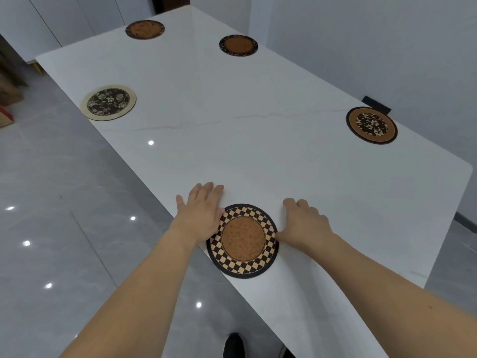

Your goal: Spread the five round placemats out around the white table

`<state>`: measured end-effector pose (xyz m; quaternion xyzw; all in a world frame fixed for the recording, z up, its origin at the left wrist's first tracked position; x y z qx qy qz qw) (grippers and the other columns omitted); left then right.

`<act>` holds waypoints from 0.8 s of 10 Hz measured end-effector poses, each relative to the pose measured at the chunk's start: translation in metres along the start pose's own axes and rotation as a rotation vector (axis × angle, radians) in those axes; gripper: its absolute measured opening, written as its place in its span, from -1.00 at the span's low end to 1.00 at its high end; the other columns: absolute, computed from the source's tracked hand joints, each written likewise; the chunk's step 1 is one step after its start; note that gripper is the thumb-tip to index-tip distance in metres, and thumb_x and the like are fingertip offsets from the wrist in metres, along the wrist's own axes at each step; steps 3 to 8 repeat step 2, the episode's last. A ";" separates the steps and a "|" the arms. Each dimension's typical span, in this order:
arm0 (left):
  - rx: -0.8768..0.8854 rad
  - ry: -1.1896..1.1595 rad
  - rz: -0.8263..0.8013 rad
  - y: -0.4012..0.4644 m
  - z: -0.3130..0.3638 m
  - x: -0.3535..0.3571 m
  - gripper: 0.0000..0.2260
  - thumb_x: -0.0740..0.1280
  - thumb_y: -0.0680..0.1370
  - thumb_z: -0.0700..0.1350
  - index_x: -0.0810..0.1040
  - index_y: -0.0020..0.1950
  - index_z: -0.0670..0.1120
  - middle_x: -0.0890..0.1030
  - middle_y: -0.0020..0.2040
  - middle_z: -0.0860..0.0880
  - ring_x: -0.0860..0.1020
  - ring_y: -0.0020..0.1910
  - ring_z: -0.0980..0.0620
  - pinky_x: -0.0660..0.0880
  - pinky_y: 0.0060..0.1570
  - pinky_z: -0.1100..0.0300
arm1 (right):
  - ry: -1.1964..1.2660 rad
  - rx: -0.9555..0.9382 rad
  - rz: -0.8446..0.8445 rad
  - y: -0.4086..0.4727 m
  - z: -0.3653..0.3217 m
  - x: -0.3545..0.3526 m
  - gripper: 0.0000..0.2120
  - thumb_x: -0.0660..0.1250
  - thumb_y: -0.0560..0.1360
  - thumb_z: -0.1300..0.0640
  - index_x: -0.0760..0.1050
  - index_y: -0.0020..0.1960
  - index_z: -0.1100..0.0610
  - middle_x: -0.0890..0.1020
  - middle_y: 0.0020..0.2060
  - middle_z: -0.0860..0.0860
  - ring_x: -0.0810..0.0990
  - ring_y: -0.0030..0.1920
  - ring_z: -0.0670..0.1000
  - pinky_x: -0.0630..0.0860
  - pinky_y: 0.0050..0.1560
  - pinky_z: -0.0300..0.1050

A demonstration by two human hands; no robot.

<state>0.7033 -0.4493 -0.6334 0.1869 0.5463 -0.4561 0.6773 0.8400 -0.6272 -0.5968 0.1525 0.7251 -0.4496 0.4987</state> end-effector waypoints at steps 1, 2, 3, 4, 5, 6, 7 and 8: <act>-0.014 -0.016 0.072 -0.001 -0.004 -0.009 -0.51 0.00 0.65 0.08 0.04 0.56 0.00 0.04 0.59 -0.07 -0.05 0.56 -0.13 0.02 0.43 -0.32 | 0.092 -0.124 0.099 0.004 -0.001 -0.013 -0.15 0.36 0.40 -0.12 0.00 0.53 0.05 0.18 0.51 0.09 0.19 0.47 0.15 0.28 0.38 0.15; 0.015 0.067 0.112 0.000 0.000 -0.014 -0.49 -0.02 0.65 0.12 0.03 0.56 -0.02 0.04 0.59 -0.08 -0.07 0.56 -0.14 0.03 0.43 -0.32 | 0.082 -0.185 0.140 0.005 -0.005 -0.019 -0.14 0.35 0.41 -0.11 -0.03 0.55 0.05 0.11 0.55 0.08 0.09 0.52 0.12 0.18 0.46 0.13; 0.015 0.067 0.112 0.000 0.000 -0.014 -0.49 -0.02 0.65 0.12 0.03 0.56 -0.02 0.04 0.59 -0.08 -0.07 0.56 -0.14 0.03 0.43 -0.32 | 0.082 -0.185 0.140 0.005 -0.005 -0.019 -0.14 0.35 0.41 -0.11 -0.03 0.55 0.05 0.11 0.55 0.08 0.09 0.52 0.12 0.18 0.46 0.13; 0.015 0.067 0.112 0.000 0.000 -0.014 -0.49 -0.02 0.65 0.12 0.03 0.56 -0.02 0.04 0.59 -0.08 -0.07 0.56 -0.14 0.03 0.43 -0.32 | 0.082 -0.185 0.140 0.005 -0.005 -0.019 -0.14 0.35 0.41 -0.11 -0.03 0.55 0.05 0.11 0.55 0.08 0.09 0.52 0.12 0.18 0.46 0.13; 0.015 0.067 0.112 0.000 0.000 -0.014 -0.49 -0.02 0.65 0.12 0.03 0.56 -0.02 0.04 0.59 -0.08 -0.07 0.56 -0.14 0.03 0.43 -0.32 | 0.082 -0.185 0.140 0.005 -0.005 -0.019 -0.14 0.35 0.41 -0.11 -0.03 0.55 0.05 0.11 0.55 0.08 0.09 0.52 0.12 0.18 0.46 0.13; 0.015 0.067 0.112 0.000 0.000 -0.014 -0.49 -0.02 0.65 0.12 0.03 0.56 -0.02 0.04 0.59 -0.08 -0.07 0.56 -0.14 0.03 0.43 -0.32 | 0.082 -0.185 0.140 0.005 -0.005 -0.019 -0.14 0.35 0.41 -0.11 -0.03 0.55 0.05 0.11 0.55 0.08 0.09 0.52 0.12 0.18 0.46 0.13; 0.015 0.067 0.112 0.000 0.000 -0.014 -0.49 -0.02 0.65 0.12 0.03 0.56 -0.02 0.04 0.59 -0.08 -0.07 0.56 -0.14 0.03 0.43 -0.32 | 0.082 -0.185 0.140 0.005 -0.005 -0.019 -0.14 0.35 0.41 -0.11 -0.03 0.55 0.05 0.11 0.55 0.08 0.09 0.52 0.12 0.18 0.46 0.13; 0.015 0.067 0.112 0.000 0.000 -0.014 -0.49 -0.02 0.65 0.12 0.03 0.56 -0.02 0.04 0.59 -0.08 -0.07 0.56 -0.14 0.03 0.43 -0.32 | 0.082 -0.185 0.140 0.005 -0.005 -0.019 -0.14 0.35 0.41 -0.11 -0.03 0.55 0.05 0.11 0.55 0.08 0.09 0.52 0.12 0.18 0.46 0.13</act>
Point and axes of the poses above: each hand's wrist, its own y-axis towards the middle knuckle, its own x-axis out of the palm, z = x × y, the point moved 5 cm from there along y, towards the middle knuckle
